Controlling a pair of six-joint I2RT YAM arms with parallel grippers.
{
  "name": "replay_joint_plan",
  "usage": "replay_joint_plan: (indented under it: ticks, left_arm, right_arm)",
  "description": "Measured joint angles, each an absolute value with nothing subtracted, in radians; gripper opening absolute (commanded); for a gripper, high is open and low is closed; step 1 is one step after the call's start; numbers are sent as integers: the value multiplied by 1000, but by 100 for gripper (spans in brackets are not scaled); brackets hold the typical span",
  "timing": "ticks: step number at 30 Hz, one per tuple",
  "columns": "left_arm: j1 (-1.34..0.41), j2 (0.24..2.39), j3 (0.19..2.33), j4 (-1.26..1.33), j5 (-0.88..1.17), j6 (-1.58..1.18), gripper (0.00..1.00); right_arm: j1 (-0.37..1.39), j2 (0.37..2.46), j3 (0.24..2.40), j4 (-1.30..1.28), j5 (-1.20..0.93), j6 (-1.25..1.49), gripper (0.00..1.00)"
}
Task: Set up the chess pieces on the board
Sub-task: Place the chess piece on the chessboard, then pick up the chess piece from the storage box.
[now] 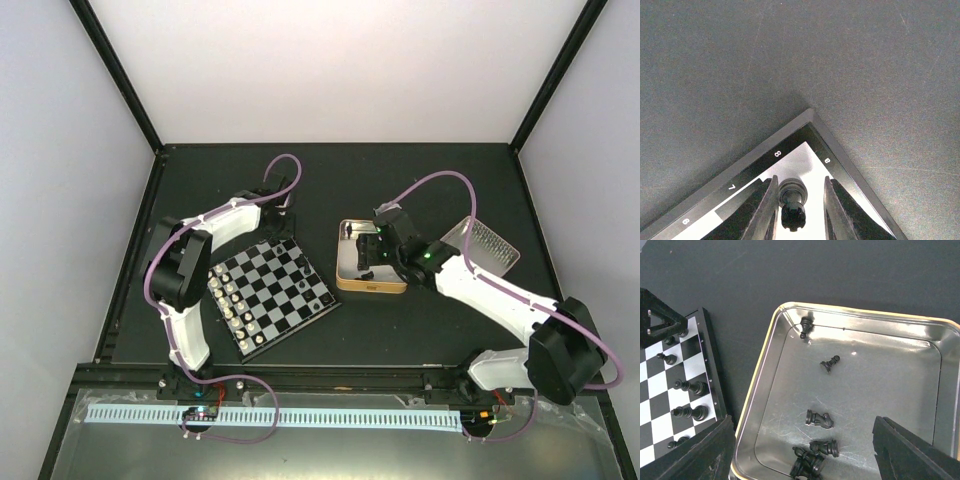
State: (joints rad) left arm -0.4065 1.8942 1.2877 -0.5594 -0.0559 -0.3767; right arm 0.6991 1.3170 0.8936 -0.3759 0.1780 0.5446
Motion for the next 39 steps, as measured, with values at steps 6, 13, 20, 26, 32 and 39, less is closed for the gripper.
replay_joint_plan:
  ticks: [6, 13, 20, 26, 32, 39]
  left_arm:
    - [-406, 1894, 1288, -560, -56, -376, 35]
    - [-406, 1850, 1287, -566, -56, -377, 39]
    - [-406, 1653, 1249, -569, -40, -393, 44]
    - [-400, 1404, 1152, -534, 17, -403, 50]
    - [-392, 1229, 1033, -493, 123, -401, 52]
    - [-387, 1126, 980, -445, 181, -398, 55]
  right_arm:
    - [699, 1300, 894, -378, 177, 564, 76]
    - [694, 1304, 895, -383, 171, 586, 73]
    - [652, 1447, 977, -401, 88, 587, 51]
    - [620, 1625, 1069, -403, 43, 579, 47]
    - [619, 1748, 1140, -365, 51, 561, 39]
    - [619, 1861, 1200, -306, 102, 558, 30]
